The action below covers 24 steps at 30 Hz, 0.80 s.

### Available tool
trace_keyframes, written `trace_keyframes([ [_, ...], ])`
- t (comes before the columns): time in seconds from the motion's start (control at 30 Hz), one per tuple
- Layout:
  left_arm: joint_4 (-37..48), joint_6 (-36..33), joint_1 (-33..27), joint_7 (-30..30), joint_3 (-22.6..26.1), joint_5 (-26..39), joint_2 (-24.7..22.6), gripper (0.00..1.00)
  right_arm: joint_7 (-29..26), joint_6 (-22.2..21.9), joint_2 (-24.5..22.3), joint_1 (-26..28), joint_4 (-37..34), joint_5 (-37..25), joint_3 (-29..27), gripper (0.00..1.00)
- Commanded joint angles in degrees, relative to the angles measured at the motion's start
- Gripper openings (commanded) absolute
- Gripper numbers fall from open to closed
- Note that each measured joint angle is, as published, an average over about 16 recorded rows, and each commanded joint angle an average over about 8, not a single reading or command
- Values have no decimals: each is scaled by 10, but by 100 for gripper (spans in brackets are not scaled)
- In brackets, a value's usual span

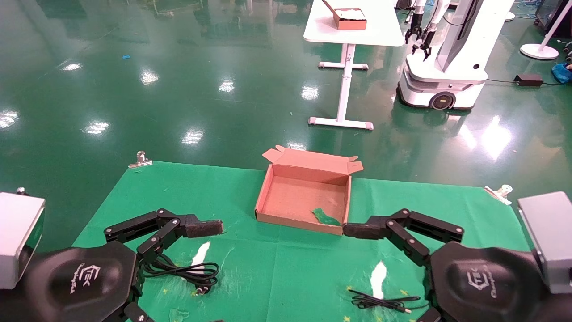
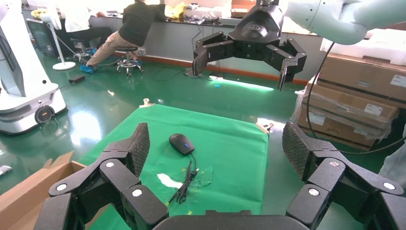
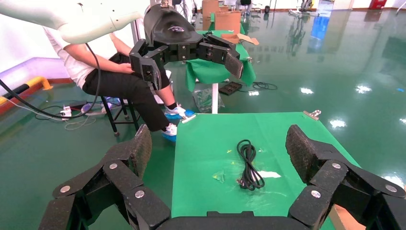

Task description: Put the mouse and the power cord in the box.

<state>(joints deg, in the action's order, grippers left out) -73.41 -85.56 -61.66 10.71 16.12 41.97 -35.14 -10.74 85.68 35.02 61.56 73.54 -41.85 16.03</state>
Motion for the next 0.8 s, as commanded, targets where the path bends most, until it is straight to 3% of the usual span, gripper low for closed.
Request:
trace_keyframes([
  [0.03, 0, 0, 0, 0, 0, 0, 0, 100, 0, 0, 0, 0, 0, 0, 0, 100],
  [0.8, 0, 0, 0, 0, 0, 0, 0, 100, 0, 0, 0, 0, 0, 0, 0, 100],
])
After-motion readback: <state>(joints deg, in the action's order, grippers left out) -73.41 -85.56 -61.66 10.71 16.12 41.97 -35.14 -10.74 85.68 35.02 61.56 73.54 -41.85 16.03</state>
